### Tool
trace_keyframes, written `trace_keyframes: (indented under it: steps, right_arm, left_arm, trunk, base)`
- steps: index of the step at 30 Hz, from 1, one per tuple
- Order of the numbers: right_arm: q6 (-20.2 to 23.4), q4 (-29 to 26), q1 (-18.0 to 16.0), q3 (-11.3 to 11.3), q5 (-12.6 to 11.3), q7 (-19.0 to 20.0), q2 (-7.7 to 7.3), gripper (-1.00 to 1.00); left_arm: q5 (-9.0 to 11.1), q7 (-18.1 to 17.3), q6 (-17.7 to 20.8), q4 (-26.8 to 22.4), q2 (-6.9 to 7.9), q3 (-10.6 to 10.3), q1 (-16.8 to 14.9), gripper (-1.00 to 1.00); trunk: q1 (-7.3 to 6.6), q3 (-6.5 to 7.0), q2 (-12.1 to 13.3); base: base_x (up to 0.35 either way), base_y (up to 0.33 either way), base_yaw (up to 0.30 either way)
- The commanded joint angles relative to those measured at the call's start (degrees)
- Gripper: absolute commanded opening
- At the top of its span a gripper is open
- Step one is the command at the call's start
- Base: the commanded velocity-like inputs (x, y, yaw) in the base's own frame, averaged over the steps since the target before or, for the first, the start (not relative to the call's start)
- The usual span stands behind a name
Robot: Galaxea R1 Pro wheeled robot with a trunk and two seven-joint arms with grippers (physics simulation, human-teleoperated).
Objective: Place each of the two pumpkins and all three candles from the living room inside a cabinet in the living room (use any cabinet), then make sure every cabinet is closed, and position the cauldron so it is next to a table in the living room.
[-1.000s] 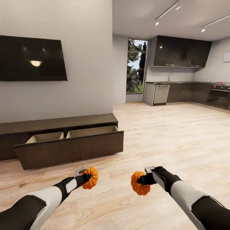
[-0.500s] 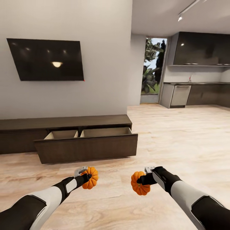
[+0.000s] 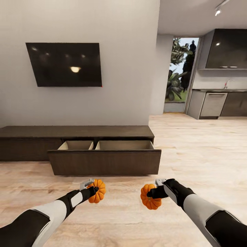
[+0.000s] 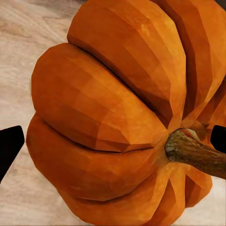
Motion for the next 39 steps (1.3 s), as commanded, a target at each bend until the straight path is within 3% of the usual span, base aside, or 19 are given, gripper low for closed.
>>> trace_keyframes:
  steps: [1,20,39]
  right_arm:
    - [0.3,-0.1,0.0,0.0,-0.1,0.3,-0.05,-1.00]
    - [0.3,1.1,1.2,0.0,-0.2,0.3,-0.05,-1.00]
    - [0.5,0.7,1.2,-0.2,-0.5,1.2,-0.13,-1.00]
  left_arm:
    - [0.7,-0.3,0.1,0.1,-0.03,-0.3,-0.1,-1.00]
    - [0.7,-0.3,0.1,0.1,-0.84,-0.3,-0.1,-1.00]
    - [0.4,-1.2,0.6,-1.6,-0.50,-0.6,-0.1,-1.00]
  trunk:
    - [0.01,-0.06,0.0]
    - [0.01,-0.06,0.0]
    - [0.01,-0.06,0.0]
  base:
    - [0.314,-0.018,0.020]
    - [0.330,-0.019,0.001]
    - [0.024,-0.001,0.000]
